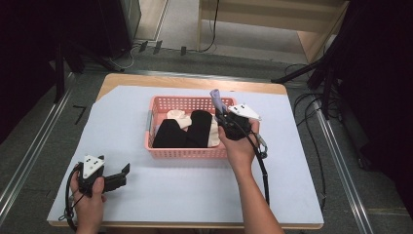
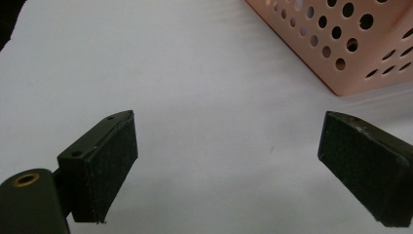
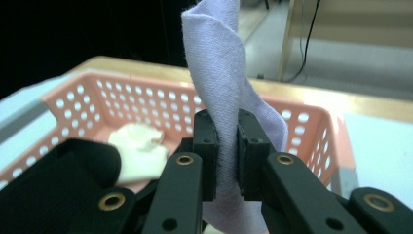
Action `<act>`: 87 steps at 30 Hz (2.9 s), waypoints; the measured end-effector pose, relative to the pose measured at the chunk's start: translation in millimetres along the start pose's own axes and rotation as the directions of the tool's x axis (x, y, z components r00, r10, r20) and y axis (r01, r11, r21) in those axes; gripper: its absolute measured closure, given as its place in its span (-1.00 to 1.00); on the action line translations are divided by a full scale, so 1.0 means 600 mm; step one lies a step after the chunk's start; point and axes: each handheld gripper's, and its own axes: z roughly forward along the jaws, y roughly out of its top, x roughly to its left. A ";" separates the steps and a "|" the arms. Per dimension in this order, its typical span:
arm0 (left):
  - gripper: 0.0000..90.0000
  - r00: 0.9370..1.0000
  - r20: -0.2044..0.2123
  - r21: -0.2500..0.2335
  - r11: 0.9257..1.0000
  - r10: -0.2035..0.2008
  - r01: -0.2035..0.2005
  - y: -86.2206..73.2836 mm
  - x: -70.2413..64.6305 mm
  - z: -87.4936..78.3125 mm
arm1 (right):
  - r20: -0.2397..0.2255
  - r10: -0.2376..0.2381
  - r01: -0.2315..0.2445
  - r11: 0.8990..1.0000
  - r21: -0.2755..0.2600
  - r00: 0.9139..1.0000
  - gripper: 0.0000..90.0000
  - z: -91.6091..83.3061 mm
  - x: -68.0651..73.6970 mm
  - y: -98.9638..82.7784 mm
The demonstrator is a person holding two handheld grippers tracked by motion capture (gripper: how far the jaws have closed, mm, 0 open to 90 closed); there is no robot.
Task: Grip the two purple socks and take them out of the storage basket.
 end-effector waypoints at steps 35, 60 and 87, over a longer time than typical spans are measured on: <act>-0.82 1.000 -0.002 -0.002 1.000 0.004 -0.004 0.000 -0.001 -0.001 | 0.230 0.103 -0.089 0.993 -0.072 0.968 0.80 -0.088 -0.166 -0.053; -0.82 1.000 -0.006 -0.005 1.000 0.006 -0.006 0.000 -0.001 -0.001 | 0.111 0.180 -0.174 0.983 -0.056 0.977 0.21 -0.096 -0.073 -0.040; -0.82 1.000 0.001 -0.005 1.000 0.005 -0.005 0.000 0.000 -0.001 | -0.083 0.075 -0.045 0.945 0.324 0.994 0.14 0.098 0.174 -0.027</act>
